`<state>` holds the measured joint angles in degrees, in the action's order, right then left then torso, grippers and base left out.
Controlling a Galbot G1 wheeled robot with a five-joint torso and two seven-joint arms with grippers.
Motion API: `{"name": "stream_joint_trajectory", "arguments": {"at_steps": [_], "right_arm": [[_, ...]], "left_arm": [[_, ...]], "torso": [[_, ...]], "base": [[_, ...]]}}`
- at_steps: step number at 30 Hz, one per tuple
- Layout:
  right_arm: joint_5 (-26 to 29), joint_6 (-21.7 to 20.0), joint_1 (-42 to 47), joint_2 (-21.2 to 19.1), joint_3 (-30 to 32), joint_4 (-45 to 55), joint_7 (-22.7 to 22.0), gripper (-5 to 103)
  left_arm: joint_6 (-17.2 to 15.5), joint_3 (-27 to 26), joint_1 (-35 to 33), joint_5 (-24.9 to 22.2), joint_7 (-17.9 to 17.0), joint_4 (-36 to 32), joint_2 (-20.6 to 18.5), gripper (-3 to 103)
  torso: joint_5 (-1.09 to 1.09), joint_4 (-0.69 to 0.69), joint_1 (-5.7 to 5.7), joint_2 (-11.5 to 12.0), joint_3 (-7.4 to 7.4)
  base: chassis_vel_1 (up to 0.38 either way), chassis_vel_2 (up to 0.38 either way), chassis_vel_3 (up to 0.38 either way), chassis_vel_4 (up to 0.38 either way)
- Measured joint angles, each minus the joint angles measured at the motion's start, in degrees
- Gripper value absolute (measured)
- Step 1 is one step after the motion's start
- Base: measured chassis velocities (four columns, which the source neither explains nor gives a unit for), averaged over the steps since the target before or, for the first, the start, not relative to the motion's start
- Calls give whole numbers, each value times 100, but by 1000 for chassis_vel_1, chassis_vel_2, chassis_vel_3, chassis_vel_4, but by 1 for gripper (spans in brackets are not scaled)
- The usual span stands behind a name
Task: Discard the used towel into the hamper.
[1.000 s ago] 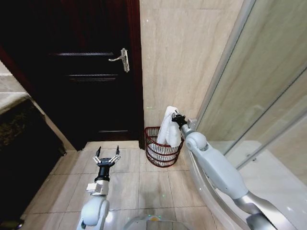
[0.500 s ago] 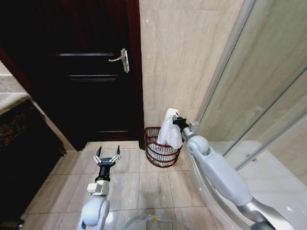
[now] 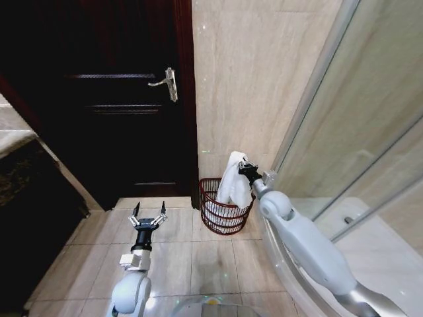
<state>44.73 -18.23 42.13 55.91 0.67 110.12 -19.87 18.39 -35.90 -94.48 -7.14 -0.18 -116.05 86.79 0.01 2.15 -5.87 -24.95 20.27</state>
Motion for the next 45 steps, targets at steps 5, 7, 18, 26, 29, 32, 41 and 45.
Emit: {"name": "stream_joint_trajectory", "arguments": {"at_steps": [5, 7, 18, 26, 29, 32, 41, 45], "right_arm": [[1944, -974, -863, -476, -530, 186, -1036, 7], [2962, -1450, -1327, -634, -794, 184, -1481, 7], [4415, -2104, -2178, -524, -1509, -803, -1986, 7], [5020, -2273, -2681, -60, -2076, -1828, -2345, 7], [5124, -2314, -2746, -5, -2128, -1972, -2407, 7], [5203, -2357, -2752, 22, -2136, -2014, -2444, 7], [5286, -2338, -2709, 136, -2127, -2008, -2692, 7], [5321, -2280, -2840, 364, -1923, -2286, -2764, 7]], "left_arm": [[39, -21, -20, 0, -12, -1, 58, 100], [42, -62, -20, -51, -37, -27, 120, 100], [93, -107, 12, -161, -86, -1, 147, 100], [227, -185, 20, -293, -118, 180, 112, 100], [229, -213, 27, -325, -118, 202, 91, 100], [235, -235, 36, -340, -119, 220, 87, 100], [238, -314, 69, -386, -103, 223, 88, 100], [275, -330, 55, -385, -87, 249, 86, 100]], "torso": [[-1, 1, 0, -4, 1], [-1, 4, 0, -4, 2], [0, 1, -2, -6, 4], [-2, 3, -2, -8, 5], [-1, 2, -3, -8, 5], [-1, 1, -3, -8, 5], [0, 0, -3, -9, 6], [-1, 2, -3, -9, 6]], "base": [[0, 0, 0, 0], [0, 0, 0, 0], [0, 0, 0, 0], [0, 0, 0, 0], [0, 0, 0, 0], [0, 0, 0, 0], [0, 0, 0, 0], [0, 0, 0, 0]]}}
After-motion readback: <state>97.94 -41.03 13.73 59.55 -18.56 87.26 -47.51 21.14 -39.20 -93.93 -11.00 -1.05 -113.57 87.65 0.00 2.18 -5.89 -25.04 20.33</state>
